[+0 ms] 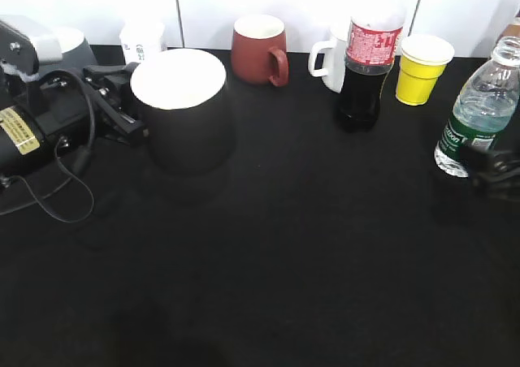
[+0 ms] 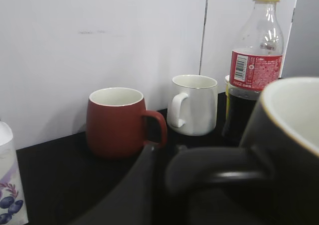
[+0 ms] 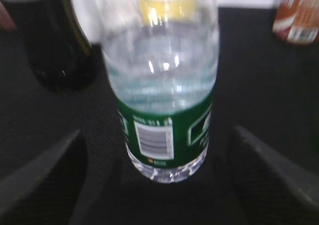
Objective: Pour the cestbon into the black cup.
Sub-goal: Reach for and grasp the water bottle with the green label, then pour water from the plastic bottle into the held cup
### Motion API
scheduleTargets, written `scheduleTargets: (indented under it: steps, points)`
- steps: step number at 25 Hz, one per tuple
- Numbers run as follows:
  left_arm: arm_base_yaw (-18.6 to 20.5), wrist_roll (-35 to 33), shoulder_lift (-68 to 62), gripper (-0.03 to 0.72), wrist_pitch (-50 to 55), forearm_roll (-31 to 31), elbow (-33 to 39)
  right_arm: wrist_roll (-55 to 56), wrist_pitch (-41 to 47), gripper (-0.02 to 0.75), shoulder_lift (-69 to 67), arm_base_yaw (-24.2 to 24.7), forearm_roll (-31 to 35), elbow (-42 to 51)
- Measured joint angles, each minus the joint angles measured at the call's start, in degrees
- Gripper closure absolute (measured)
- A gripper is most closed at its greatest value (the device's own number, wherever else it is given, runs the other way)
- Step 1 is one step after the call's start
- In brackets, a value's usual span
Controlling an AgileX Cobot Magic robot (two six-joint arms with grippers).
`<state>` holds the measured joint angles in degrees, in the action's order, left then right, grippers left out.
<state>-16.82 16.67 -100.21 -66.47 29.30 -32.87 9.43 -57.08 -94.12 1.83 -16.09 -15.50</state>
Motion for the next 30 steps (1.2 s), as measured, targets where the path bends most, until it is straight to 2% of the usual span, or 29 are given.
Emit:
scheduleTargets:
  steps: [5, 8, 12, 17, 21, 23, 24, 26, 28, 30]
  points:
    - [0.0, 0.0, 0.0, 0.629, 0.0, 0.0, 0.0, -3.94, -11.08, 0.065, -14.54, 0.0, 2.39, -5.95]
    - [0.0, 0.0, 0.0, 0.629, 0.0, 0.0, 0.0, -4.26, -11.92, 0.069, -20.53, 0.0, 0.67, -11.94]
    - [0.0, 0.0, 0.0, 0.629, 0.0, 0.15, 0.0, -4.26, -12.01, 0.11, -20.99, 0.0, 0.01, -14.75]
    - [0.0, 0.0, 0.0, 0.629, 0.0, 0.22, 0.0, -3.85, -12.06, 0.242, -20.99, 0.0, -0.07, -14.75]
    - [0.0, 0.0, 0.0, 0.629, 0.0, 0.29, 0.0, -3.81, -12.08, 0.243, -20.99, 0.0, -0.07, -14.75]
    - [0.0, 0.0, 0.0, 0.629, 0.0, 2.27, 0.0, -3.8, -12.08, 0.244, -20.99, 0.0, -0.33, -14.75]
    - [-0.31, 0.0, 0.0, 0.629, 0.0, 3.72, 0.0, -5.3, -12.08, 0.244, -20.78, 0.0, -2.11, -14.75]
    - [-2.45, 0.0, 0.0, 0.629, 0.0, 5.01, -0.16, -7.79, -10.0, 0.245, -18.02, 0.0, -10.98, -14.7]
    - [-6.33, 0.0, 0.0, 0.629, 1.55, 5.22, -2.19, -8.04, -9.94, 0.245, -11.88, 0.0, -18.98, -14.7]
    - [-10.44, 0.06, -1.03, 0.629, 2.65, 5.33, -5.32, -8.15, -10.01, 0.245, -5.43, 0.0, -24.26, -14.7]
